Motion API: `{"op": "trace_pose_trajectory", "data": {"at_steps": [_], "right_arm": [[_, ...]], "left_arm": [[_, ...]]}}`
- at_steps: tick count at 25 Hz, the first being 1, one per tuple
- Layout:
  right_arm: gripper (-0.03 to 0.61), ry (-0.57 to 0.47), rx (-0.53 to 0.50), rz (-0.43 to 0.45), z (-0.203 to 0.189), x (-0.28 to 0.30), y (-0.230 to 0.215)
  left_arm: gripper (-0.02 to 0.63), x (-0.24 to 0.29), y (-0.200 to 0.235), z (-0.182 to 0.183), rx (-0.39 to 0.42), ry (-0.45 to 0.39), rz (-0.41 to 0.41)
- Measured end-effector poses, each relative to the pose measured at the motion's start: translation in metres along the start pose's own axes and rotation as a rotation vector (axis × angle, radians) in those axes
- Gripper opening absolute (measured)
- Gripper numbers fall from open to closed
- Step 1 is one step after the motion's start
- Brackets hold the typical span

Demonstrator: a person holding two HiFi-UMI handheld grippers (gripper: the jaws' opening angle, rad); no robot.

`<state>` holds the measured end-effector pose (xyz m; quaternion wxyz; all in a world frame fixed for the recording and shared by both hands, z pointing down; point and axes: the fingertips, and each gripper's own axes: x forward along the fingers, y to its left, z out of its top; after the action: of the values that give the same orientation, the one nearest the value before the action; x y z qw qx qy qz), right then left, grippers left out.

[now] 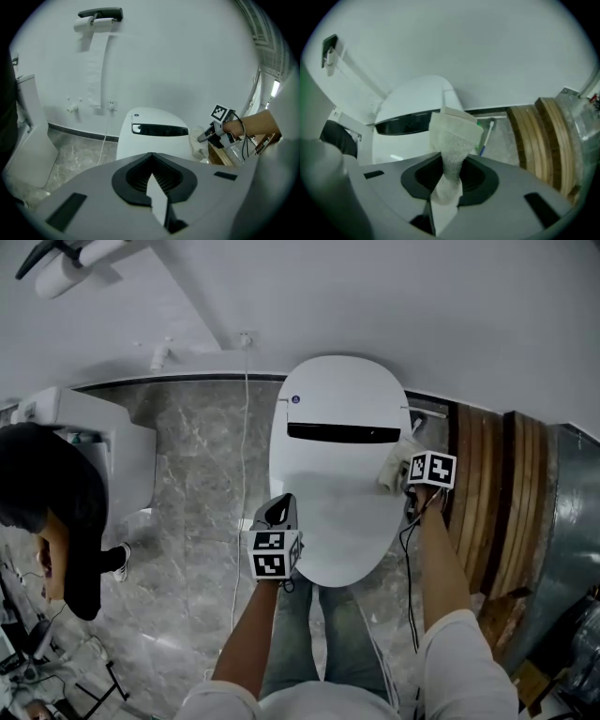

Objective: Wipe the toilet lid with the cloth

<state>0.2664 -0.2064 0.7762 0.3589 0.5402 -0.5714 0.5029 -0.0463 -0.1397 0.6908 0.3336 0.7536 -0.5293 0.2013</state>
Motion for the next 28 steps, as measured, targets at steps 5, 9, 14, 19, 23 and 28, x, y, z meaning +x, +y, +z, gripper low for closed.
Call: {"op": "trace_pose_trajectory", "data": {"at_steps": [5,9,14,19,23,28], "right_arm": [[0.094,0.055,-0.202,0.375,-0.05,0.002,0.192],[0.094,0.17,-0.359,0.462,-0.114,0.036,0.314],[0.094,0.209,-0.376,0.352,-0.131,0.053,0.299],[0.094,0.171,-0.237,0.237,-0.111,0.03,0.169],[0.094,0.156,-0.102,0.059,-0.106,0.009,0.033],[0.094,0.136,-0.036,-0.005,-0.105,-0.002,-0.02]], "left_arm": [[0.012,-0.033,0.037,-0.013,-0.031,-0.017,0.067],[0.012,-0.056,0.061,-0.027,-0.046,0.0,0.109],[0.012,-0.067,0.066,-0.035,-0.05,0.001,0.122],[0.012,-0.055,0.044,-0.035,-0.045,0.0,0.081],[0.012,-0.042,0.016,-0.034,-0.015,-0.002,0.025],[0.012,-0.035,0.006,-0.041,0.009,0.019,0.015]]}}
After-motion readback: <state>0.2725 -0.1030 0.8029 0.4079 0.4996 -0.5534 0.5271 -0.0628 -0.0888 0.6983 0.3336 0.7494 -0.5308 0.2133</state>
